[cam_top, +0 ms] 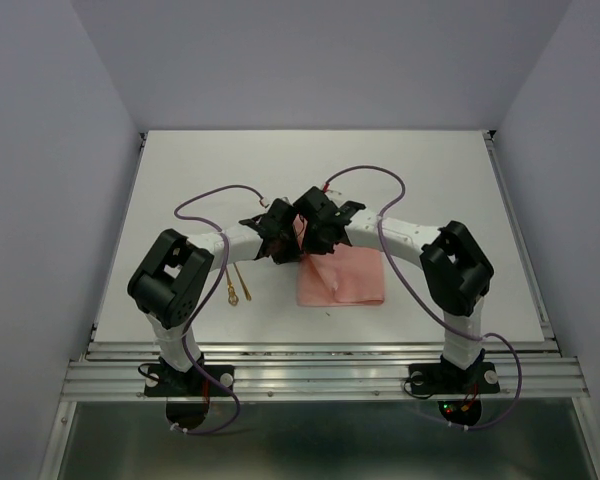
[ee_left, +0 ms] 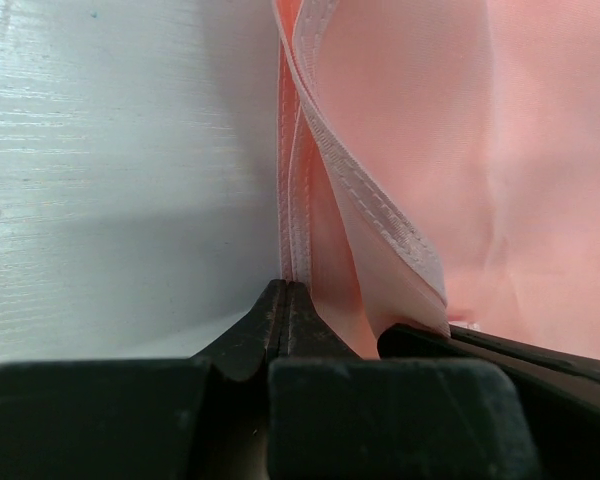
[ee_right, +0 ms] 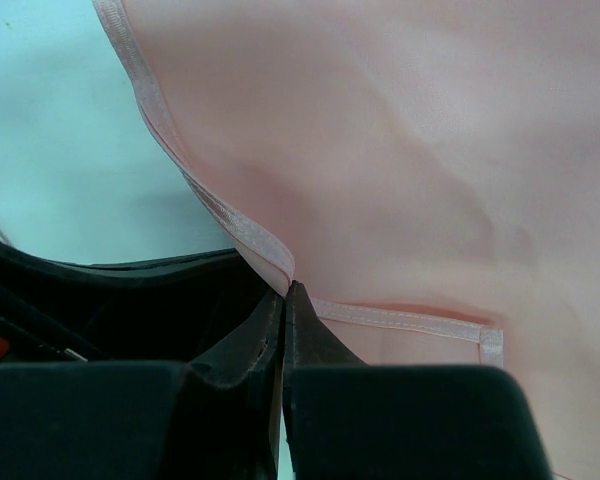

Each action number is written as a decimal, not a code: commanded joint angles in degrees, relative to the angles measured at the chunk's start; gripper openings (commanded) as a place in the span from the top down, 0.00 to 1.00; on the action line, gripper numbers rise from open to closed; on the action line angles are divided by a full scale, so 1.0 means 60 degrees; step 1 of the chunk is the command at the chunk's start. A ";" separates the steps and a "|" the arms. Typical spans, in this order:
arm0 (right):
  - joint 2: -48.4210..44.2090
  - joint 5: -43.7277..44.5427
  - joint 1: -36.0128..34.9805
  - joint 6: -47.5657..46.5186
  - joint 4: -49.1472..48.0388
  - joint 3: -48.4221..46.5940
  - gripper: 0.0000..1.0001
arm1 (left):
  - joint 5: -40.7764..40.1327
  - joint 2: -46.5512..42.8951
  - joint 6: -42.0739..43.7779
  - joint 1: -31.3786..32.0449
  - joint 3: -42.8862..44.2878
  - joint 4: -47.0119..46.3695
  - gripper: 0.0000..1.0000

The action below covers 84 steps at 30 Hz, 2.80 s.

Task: Fold the napkin into a case and place the utensils inside
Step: Fold the rectangle-folded napkin at the center of the board, then smooth out the square-folded napkin at the center of the board.

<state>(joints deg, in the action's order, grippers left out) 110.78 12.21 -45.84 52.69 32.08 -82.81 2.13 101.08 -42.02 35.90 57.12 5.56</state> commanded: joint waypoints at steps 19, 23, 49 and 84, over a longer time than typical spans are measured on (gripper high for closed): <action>-0.2524 -0.0438 0.0843 0.0096 -0.1830 0.1801 0.51 | -0.0267 -0.0572 0.0060 0.0023 -0.0673 0.0567 1.00; -0.3243 -0.0525 0.1181 0.0110 -0.1845 0.2959 0.52 | -0.0267 -0.0674 0.0089 0.0023 -0.0688 0.0611 1.00; -0.2189 -0.2707 0.0655 -0.0299 -0.3469 0.4177 0.77 | -0.0487 -0.0777 0.0002 0.0008 -0.0629 0.0816 1.00; -0.6201 -0.1492 0.2338 -0.2307 -0.1479 0.6489 0.60 | -0.0414 -0.2023 0.0631 0.0198 0.0690 0.2078 1.00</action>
<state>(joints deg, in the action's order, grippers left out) 76.05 -0.03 -34.54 36.95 16.10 -48.99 -1.87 87.81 -39.77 36.07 60.14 21.41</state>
